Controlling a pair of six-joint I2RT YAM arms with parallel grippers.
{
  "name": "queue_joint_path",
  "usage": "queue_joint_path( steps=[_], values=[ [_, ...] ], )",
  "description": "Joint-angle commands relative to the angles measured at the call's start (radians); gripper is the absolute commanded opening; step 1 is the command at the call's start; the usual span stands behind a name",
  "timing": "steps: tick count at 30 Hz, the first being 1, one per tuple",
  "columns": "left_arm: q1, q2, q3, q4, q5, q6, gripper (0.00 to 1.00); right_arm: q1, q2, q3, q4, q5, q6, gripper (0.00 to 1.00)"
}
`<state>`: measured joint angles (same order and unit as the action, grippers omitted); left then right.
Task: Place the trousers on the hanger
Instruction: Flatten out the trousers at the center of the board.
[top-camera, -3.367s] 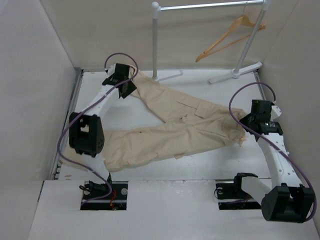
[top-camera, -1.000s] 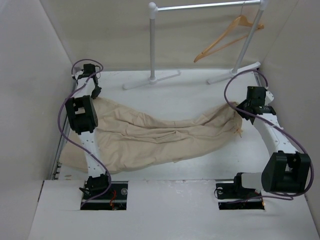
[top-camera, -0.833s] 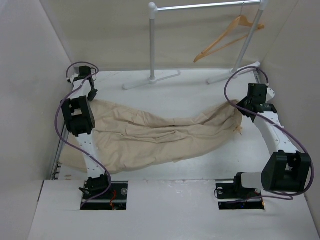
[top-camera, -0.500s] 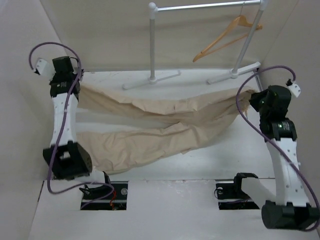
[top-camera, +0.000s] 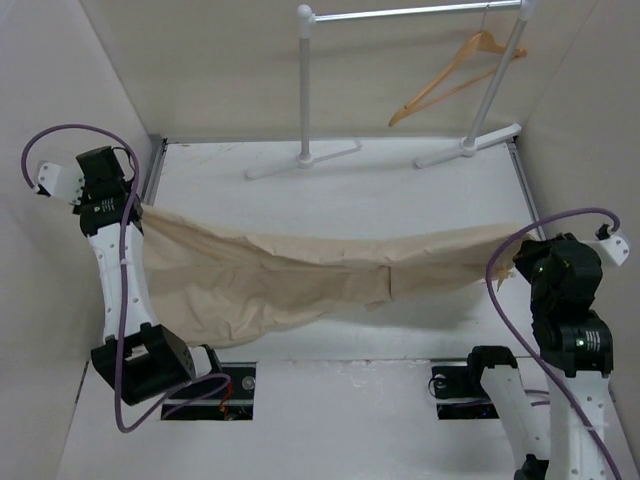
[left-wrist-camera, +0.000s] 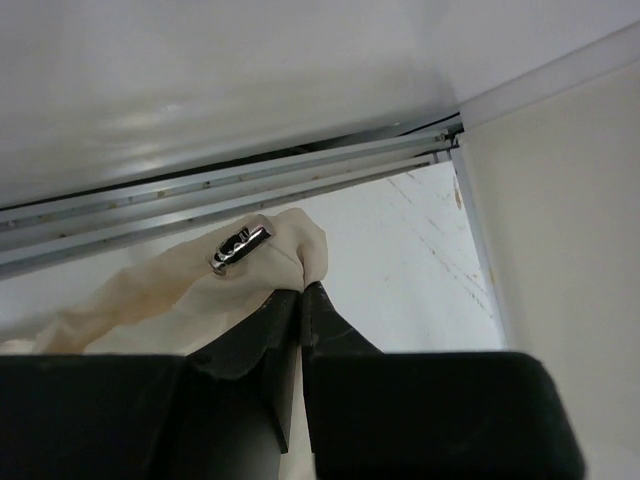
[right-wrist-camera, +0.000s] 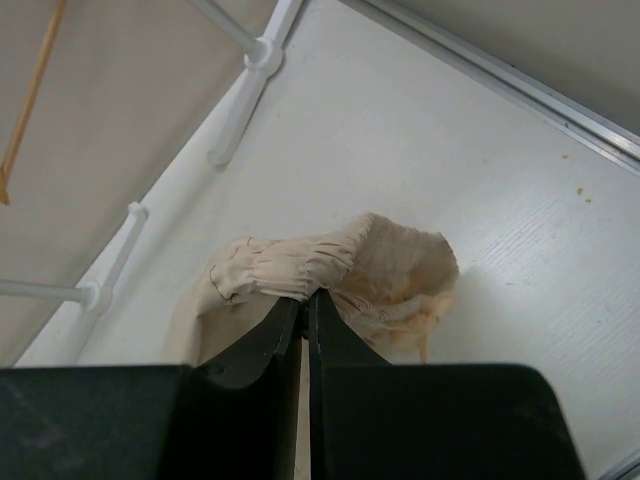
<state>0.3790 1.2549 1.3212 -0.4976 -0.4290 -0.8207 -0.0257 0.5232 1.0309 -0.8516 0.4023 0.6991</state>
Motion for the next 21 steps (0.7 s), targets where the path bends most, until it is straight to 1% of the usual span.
queue_joint_path(
  steps=[1, 4, 7, 10, 13, 16, 18, 21],
  values=[
    [-0.016, 0.033, -0.008, 0.022, -0.028, -0.001, 0.03, -0.015, 0.059, -0.047, 0.041, 0.032, -0.007, 0.00],
    [-0.057, 0.127, 0.028, 0.036, -0.034, 0.008, 0.03, -0.081, 0.245, -0.049, 0.204, -0.015, -0.006, 0.00],
    [-0.081, 0.246, 0.102, 0.048, -0.036, 0.014, 0.03, -0.147, 0.465, -0.002, 0.354, -0.085, 0.000, 0.00],
    [-0.102, 0.401, 0.202, 0.054, -0.027, 0.017, 0.03, -0.165, 0.703, 0.064, 0.466, -0.094, 0.029, 0.00],
    [-0.131, 0.559, 0.324, 0.057, -0.039, 0.022, 0.03, -0.167, 0.904, 0.151, 0.528, -0.096, 0.039, 0.00],
    [-0.140, 0.723, 0.461, 0.056, -0.042, 0.025, 0.03, -0.167, 1.098, 0.273, 0.545, -0.100, 0.031, 0.00],
    [-0.147, 0.805, 0.539, 0.057, -0.040, 0.025, 0.03, -0.167, 1.202, 0.365, 0.539, -0.118, 0.028, 0.00],
    [-0.156, 0.908, 0.663, 0.076, -0.036, 0.025, 0.03, -0.167, 1.316, 0.487, 0.520, -0.120, 0.002, 0.00]
  ],
)
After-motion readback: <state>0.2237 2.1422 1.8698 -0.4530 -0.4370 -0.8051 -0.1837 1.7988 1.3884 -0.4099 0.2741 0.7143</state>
